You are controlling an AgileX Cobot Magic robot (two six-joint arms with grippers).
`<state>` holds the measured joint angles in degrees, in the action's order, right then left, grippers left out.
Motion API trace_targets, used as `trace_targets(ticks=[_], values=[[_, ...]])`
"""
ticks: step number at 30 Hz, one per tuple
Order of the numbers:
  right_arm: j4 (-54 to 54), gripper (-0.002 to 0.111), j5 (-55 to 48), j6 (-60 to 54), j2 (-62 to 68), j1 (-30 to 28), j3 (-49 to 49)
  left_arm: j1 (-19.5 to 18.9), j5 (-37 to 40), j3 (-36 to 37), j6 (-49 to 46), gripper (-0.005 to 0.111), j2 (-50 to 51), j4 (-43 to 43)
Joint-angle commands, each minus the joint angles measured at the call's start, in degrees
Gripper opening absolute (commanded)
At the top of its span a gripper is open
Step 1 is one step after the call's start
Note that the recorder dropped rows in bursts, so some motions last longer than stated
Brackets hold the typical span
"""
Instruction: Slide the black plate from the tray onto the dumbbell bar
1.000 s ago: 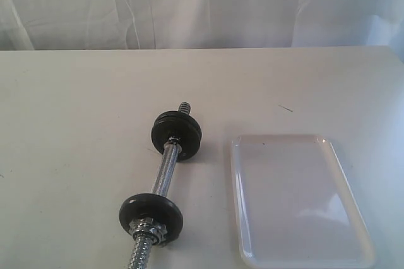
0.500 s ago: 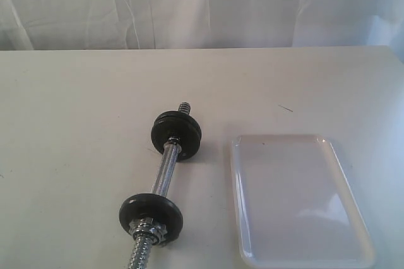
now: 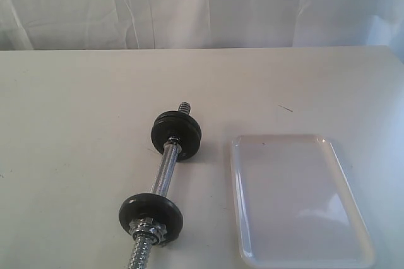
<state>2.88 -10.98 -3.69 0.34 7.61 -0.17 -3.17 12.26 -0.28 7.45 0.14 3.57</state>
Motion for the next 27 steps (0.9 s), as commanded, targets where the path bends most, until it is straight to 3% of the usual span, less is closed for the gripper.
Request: trace_targets(ticks=[1, 6, 27], values=[[0.3, 0.000, -7.2, 0.3, -0.3, -1.0, 0.2, -0.1, -0.1, 0.3, -3.1, 0.001, -0.1, 0.5], [0.1, 0.000, -7.0, 0.3, -0.3, -3.6, 0.2, -0.1, -0.1, 0.3, -12.3, 0.001, -0.1, 0.3], [-4.5, 0.000, -7.3, 0.3, -0.3, -5.4, 0.2, -0.1, 0.1, 0.3, -12.1, 0.001, -0.1, 0.3]])
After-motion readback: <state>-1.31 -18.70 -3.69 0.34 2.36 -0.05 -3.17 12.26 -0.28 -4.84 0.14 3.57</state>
